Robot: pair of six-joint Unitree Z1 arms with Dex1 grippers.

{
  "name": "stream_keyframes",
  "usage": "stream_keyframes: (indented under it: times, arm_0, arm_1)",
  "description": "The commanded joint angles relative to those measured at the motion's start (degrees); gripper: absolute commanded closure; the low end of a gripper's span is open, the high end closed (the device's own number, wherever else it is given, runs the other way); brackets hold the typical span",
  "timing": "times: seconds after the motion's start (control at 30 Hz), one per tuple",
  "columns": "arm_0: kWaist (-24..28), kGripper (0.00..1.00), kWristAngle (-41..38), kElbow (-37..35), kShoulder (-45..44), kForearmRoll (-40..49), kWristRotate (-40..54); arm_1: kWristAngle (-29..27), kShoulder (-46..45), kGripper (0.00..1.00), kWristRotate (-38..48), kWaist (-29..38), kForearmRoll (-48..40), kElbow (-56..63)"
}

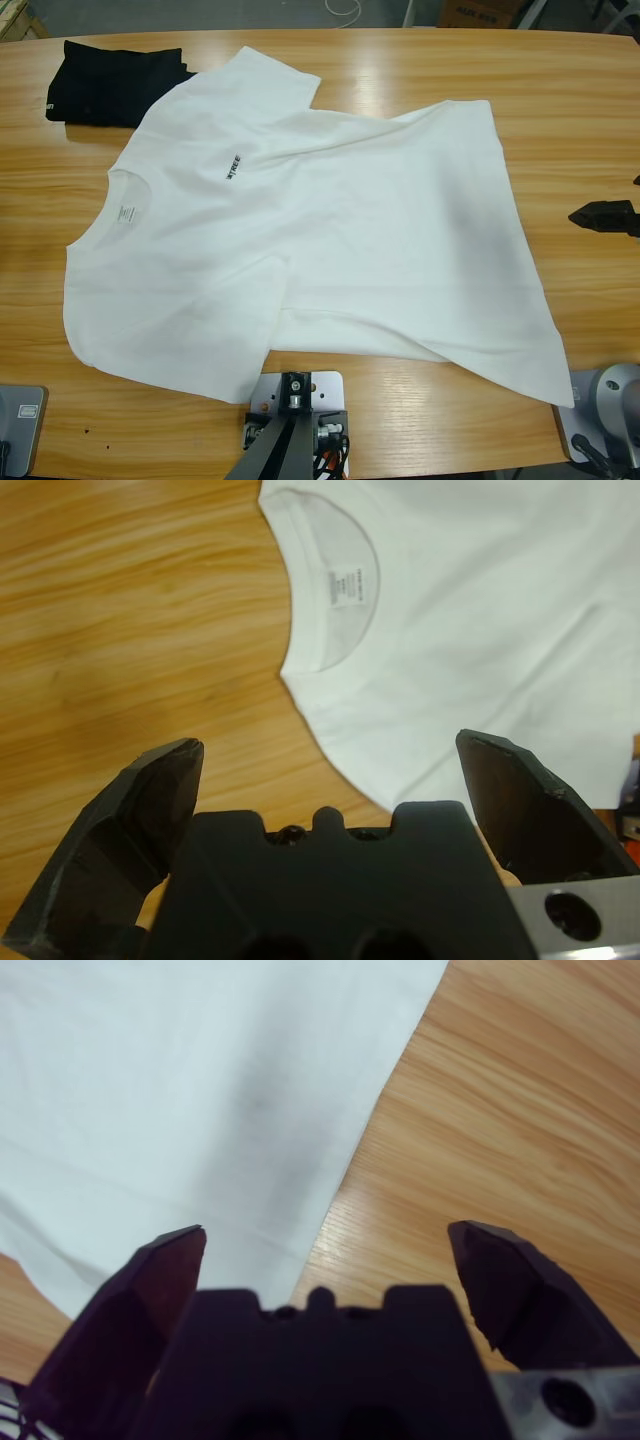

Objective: Fold clothes

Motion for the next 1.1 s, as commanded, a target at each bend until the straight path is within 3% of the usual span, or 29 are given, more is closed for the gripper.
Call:
stream_keyframes:
  times: [0.03,0.47,0.5,0.6,0.67,0.73,0.87,1.0,1.03,1.1]
  arm_0:
    - [-0.5,0.0,0.7,0.9,1.4,0.2,-0.4]
    - [-1.5,0.0,0.0,-0.9,-2.7,0.4,-0.7]
    - [-4.7,0.0,-1.5,-2.1,-3.1,0.0,-0.5]
    - [-21.8,0.0,-2.2,-3.5,1.2,-2.6,-3.0]
    - [-33.9,0.0,0.7,-5.8,8.8,-2.9,-5.1]
    - [-41.4,0.0,4.7,-7.8,14.4,-4.0,-7.5]
    - [-53.0,0.004,8.7,-10.0,27.0,-8.1,-14.9]
    - [-62.7,0.006,10.2,-9.3,35.3,-9.6,-14.3]
    - [-64.0,0.021,11.3,-9.3,36.8,-9.7,-14.3]
    - [-65.7,0.156,13.9,-7.0,37.9,-11.9,-14.9]
  arm_1:
    - [0.7,1.1,0.0,-0.7,0.6,0.1,1.2]
    - [0.7,1.3,0.0,-0.7,0.6,0.2,1.2]
    - [0.6,0.9,0.0,-0.7,0.6,0.2,1.2]
    - [0.2,-0.6,0.0,1.5,0.6,1.3,0.5]
    - [0.0,-1.4,0.0,2.0,0.6,2.0,0.3]
    - [0.0,-1.9,0.0,2.0,0.6,2.0,0.3]
    - [0.0,-1.9,0.0,2.2,0.6,1.5,0.6]
    - [0.1,-1.9,0.0,2.3,0.6,0.9,1.1]
    - [0.1,-1.9,0.0,2.3,0.6,0.9,1.1]
    - [0.1,-2.0,0.0,2.3,0.6,0.9,1.1]
